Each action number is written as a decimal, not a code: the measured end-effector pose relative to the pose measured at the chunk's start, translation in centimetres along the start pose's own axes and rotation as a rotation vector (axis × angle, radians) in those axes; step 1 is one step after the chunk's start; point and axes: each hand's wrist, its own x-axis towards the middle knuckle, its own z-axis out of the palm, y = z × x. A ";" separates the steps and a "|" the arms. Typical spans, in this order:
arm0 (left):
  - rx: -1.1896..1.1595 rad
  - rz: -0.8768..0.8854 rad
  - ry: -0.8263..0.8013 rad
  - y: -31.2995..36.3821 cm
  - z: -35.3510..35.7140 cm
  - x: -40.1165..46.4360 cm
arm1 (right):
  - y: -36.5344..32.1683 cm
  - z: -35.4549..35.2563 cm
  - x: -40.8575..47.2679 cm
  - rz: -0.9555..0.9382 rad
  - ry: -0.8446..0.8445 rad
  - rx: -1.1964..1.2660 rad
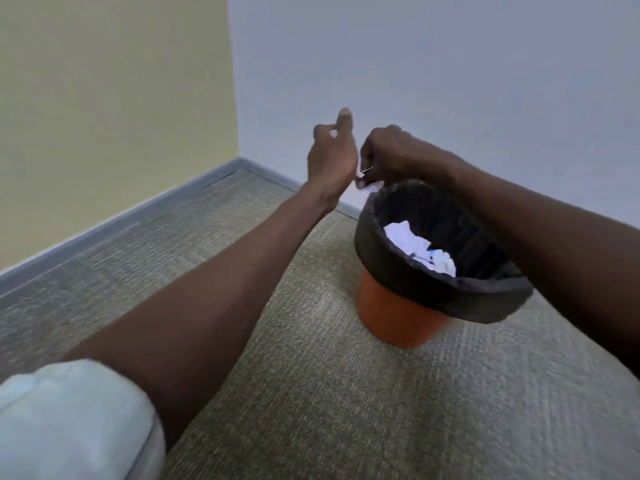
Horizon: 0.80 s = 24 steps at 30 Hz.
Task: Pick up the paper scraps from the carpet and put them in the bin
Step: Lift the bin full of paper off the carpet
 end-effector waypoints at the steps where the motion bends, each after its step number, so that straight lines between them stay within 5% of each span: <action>1: -0.010 -0.014 -0.051 0.3 1.6 -0.3 | 1.6 -0.4 -0.6 0.046 -0.011 0.002; 13: -0.039 -0.226 -0.674 -3.7 10.3 -2.3 | 11.4 1.1 -6.9 0.291 -0.271 0.066; 19: -0.062 -0.342 -0.659 -4.9 9.9 -0.8 | 12.7 2.5 -5.9 0.311 -0.201 0.048; 24: -0.176 -0.236 -0.457 -6.1 9.5 1.3 | 12.5 3.4 -5.1 0.291 -0.090 0.110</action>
